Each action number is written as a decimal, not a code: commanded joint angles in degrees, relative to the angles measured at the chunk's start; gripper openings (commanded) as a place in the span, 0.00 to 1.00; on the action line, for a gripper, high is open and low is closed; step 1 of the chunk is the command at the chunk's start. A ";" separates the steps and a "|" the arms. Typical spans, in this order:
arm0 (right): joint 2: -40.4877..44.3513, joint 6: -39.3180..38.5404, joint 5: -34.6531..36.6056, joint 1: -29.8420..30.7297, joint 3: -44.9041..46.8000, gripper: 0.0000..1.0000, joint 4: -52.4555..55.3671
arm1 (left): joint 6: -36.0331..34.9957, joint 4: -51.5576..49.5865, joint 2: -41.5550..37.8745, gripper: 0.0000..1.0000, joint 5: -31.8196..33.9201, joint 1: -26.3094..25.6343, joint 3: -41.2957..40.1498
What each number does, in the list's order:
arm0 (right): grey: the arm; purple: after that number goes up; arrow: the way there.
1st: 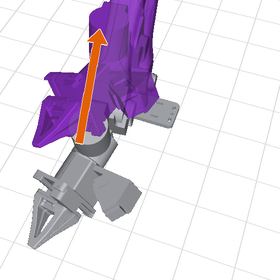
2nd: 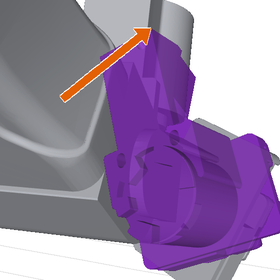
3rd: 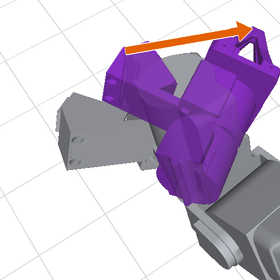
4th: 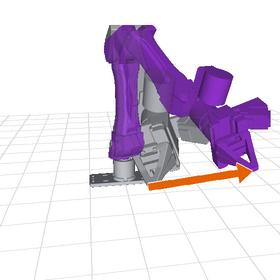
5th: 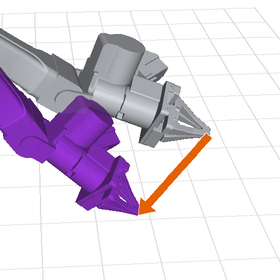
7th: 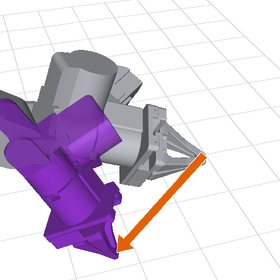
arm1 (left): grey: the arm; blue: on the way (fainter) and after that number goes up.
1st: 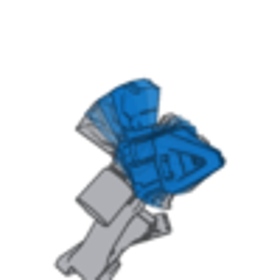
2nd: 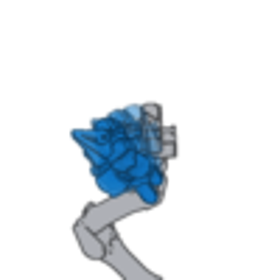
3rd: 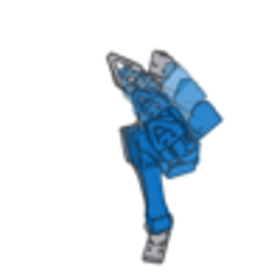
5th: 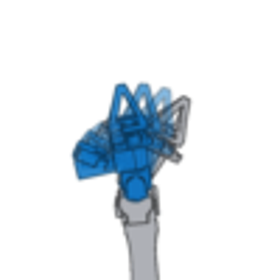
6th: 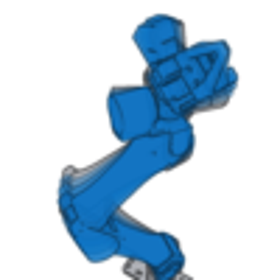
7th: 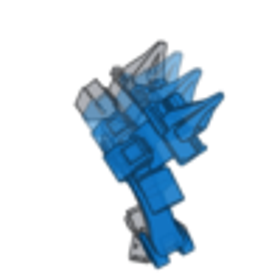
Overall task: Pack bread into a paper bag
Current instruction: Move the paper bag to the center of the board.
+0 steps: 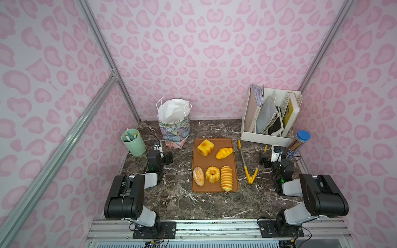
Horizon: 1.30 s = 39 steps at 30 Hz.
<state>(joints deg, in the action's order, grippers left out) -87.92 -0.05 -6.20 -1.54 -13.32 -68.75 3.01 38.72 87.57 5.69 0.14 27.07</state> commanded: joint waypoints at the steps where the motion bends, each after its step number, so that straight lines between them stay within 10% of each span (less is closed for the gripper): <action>1: 0.29 0.05 0.11 0.05 0.09 0.99 -2.49 | -0.22 -0.14 0.23 0.99 0.29 0.11 0.34; 39: 0.51 0.08 0.00 -0.02 0.34 0.99 -2.90 | 0.53 -3.71 -1.16 0.99 4.25 -0.66 1.72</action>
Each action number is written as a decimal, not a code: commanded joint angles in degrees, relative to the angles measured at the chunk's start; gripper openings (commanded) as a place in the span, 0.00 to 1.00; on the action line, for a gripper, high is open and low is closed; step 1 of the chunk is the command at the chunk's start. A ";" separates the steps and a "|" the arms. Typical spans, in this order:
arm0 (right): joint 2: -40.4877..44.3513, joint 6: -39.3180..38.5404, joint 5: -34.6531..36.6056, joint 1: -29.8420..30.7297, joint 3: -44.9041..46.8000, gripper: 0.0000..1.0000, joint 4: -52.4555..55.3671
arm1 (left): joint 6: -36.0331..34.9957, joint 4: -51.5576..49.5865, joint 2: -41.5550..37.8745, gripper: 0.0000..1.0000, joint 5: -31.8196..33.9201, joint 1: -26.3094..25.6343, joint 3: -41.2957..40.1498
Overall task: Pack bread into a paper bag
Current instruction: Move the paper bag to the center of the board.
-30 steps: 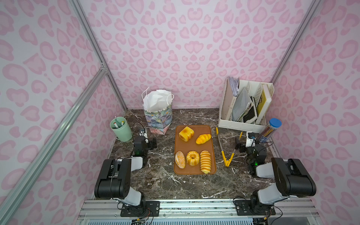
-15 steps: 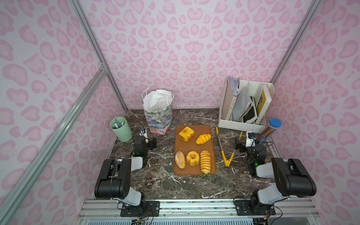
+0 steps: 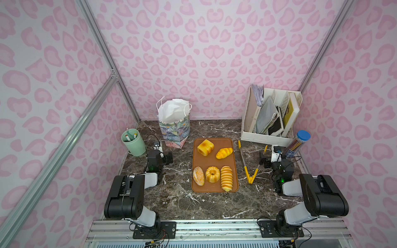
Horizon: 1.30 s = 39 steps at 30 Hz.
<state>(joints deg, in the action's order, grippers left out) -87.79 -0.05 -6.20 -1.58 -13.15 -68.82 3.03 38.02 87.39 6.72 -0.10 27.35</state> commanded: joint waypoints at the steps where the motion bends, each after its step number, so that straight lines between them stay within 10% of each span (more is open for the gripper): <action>1: 1.03 -0.09 -0.04 0.15 -0.51 0.98 -0.84 | 0.94 -9.85 -2.26 0.99 4.85 -0.58 4.56; 11: 15.01 11.73 10.87 9.42 -31.41 0.99 65.28 | 16.30 -69.13 -21.70 0.99 9.77 -0.81 32.18; 17: 25.49 41.52 29.51 15.44 -41.68 0.99 91.25 | 33.96 -95.96 -28.11 0.99 14.68 -0.74 42.86; 24: 33.45 41.13 17.98 14.77 -39.13 0.99 94.73 | 36.58 -92.72 -37.23 0.98 6.35 -0.78 41.70; 39: 24.62 42.82 15.77 24.92 -40.69 0.99 96.58 | 45.24 -119.32 -5.92 0.99 -3.27 -1.13 73.39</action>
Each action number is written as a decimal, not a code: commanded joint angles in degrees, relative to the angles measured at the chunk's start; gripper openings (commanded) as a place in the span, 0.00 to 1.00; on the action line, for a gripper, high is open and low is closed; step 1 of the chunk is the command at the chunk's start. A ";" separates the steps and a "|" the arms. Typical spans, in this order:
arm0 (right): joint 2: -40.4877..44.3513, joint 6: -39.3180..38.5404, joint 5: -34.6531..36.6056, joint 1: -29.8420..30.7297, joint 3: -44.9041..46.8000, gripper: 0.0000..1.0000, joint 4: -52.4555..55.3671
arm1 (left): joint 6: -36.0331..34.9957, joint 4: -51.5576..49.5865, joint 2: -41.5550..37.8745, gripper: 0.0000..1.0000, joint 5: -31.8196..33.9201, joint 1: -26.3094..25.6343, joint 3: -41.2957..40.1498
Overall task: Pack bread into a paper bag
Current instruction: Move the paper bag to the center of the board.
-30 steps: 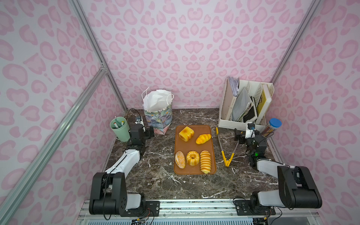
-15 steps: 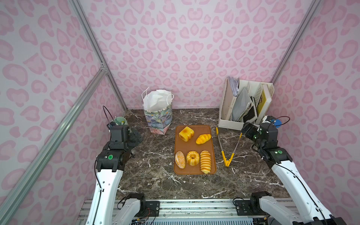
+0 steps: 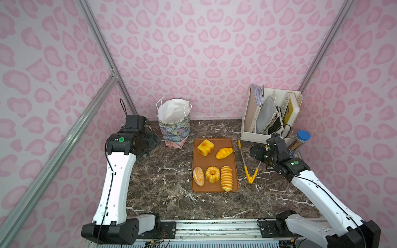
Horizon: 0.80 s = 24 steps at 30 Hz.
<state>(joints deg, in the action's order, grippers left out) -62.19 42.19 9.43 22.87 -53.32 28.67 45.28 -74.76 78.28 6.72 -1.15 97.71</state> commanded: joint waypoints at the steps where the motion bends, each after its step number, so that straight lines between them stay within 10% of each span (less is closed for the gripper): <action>1: -1.86 0.49 0.32 0.78 -0.84 0.99 -0.34 | 3.83 -6.45 4.83 0.99 -4.56 -0.17 4.12; 24: -7.50 -1.30 -0.61 5.60 -1.97 0.99 -1.36 | 24.44 -0.04 35.66 0.93 -6.81 -4.13 32.97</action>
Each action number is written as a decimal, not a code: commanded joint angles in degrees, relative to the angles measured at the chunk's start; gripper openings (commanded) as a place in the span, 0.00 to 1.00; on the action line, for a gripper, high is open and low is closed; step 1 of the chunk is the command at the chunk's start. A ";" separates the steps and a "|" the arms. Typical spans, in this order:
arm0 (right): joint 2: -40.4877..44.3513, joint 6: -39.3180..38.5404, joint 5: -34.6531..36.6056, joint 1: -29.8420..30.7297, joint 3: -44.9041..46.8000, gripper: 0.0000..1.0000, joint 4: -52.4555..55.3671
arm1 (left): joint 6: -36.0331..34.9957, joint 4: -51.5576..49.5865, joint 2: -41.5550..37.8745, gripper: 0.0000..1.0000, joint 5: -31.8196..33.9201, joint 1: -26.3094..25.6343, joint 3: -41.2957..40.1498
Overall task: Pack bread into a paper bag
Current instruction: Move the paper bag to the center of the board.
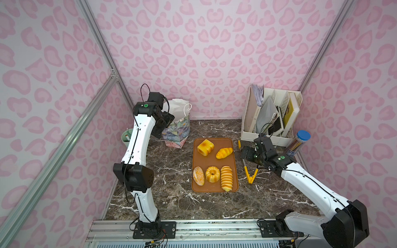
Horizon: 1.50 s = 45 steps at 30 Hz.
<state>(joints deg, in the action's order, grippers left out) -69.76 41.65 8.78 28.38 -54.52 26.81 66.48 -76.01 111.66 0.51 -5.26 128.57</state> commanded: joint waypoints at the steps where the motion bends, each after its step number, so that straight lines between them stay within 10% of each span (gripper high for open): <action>1: -0.03 -0.86 -0.05 0.07 -0.92 0.99 0.67 | 3.68 1.08 3.70 0.93 -0.52 -0.03 3.56; 6: -0.59 -1.14 -0.77 0.02 -1.15 0.99 0.79 | 4.97 1.03 8.24 0.90 -0.10 -0.19 8.39; 11: -0.99 -0.80 -1.03 -0.01 -0.54 0.98 0.79 | 4.38 0.14 8.92 0.62 0.95 -0.17 8.51; 21: -0.97 0.35 -2.14 0.02 2.19 0.99 -1.34 | 2.62 1.53 5.61 0.93 1.29 -0.18 8.52; 26: -1.23 0.63 -2.74 0.02 3.01 0.99 -2.38 | 2.43 2.99 5.27 0.93 1.99 0.02 8.52; 35: -1.61 0.36 -1.94 0.09 1.93 0.99 -1.00 | 2.91 3.51 9.48 0.41 0.54 0.65 8.51; 45: -1.26 0.71 -0.98 0.00 2.27 0.99 -0.17 | 1.46 -3.42 6.49 0.08 1.99 1.04 8.18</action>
<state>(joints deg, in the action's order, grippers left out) -71.00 41.93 6.87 28.42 -52.23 25.80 69.04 -74.87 119.94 1.91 -4.34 136.66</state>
